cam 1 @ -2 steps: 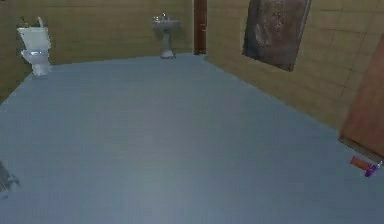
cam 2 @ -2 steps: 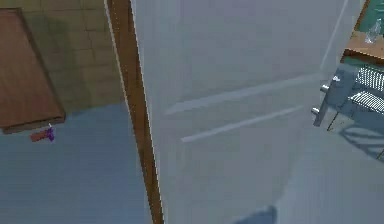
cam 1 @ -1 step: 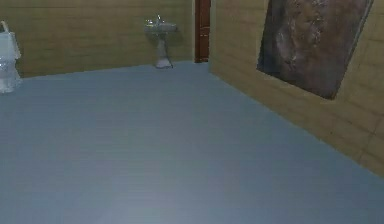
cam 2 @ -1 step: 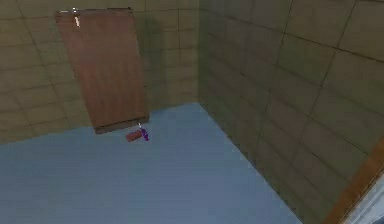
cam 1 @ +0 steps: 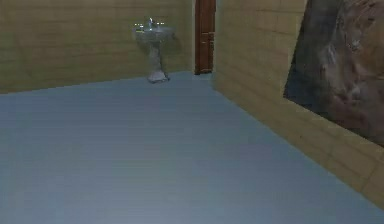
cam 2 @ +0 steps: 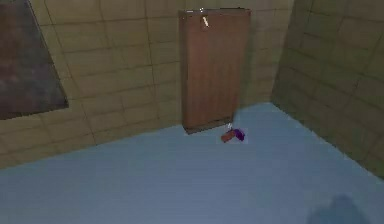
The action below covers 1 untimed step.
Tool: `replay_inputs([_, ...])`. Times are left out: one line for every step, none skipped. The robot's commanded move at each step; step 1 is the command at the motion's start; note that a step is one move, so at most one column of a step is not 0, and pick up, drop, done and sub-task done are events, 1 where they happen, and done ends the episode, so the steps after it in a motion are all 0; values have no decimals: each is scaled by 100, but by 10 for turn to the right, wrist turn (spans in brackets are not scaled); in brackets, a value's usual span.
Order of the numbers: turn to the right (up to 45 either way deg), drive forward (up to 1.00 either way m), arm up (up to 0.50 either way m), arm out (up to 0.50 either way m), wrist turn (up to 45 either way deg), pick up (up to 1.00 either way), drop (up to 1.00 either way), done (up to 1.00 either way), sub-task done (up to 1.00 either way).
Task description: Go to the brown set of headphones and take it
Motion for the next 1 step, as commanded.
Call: replay_inputs([0, 100, 0, 0, 0, 0, 0, 0, 0])
